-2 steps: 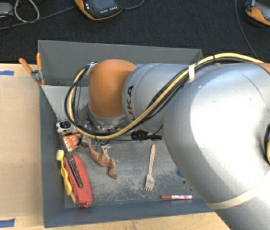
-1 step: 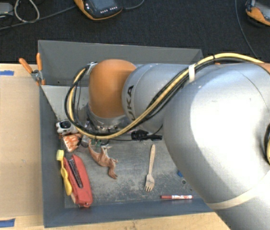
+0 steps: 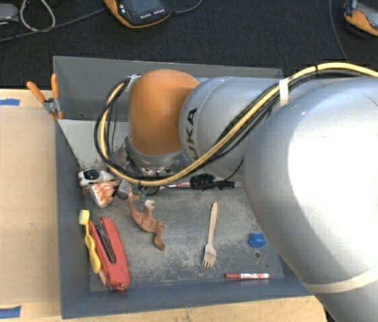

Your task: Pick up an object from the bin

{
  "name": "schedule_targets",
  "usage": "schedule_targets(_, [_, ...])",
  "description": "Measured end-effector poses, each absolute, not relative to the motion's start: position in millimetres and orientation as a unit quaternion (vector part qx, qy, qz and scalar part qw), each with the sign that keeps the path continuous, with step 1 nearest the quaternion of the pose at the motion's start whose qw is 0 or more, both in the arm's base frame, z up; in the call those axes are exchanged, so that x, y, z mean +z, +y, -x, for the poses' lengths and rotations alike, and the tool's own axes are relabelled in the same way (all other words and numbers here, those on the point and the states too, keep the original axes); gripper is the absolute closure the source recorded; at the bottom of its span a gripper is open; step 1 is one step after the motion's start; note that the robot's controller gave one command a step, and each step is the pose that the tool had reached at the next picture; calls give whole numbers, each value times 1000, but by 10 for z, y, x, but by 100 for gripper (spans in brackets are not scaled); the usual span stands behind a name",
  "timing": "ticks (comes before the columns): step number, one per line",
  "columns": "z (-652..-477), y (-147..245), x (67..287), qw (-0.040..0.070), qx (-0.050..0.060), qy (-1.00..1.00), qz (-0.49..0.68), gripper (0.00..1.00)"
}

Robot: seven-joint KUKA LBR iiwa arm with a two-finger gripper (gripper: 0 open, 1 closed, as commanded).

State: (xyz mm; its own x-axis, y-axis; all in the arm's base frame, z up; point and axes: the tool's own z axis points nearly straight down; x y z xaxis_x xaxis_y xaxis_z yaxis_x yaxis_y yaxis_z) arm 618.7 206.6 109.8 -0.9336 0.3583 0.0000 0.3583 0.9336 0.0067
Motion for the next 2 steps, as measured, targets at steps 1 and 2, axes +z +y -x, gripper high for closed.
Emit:
schedule_targets(1, [-6192, 2061, 1482, 1, 4, 983, -183, 100])
schedule_targets(2, [-6200, 2059, 1785, 2, 5, 983, -183, 100])
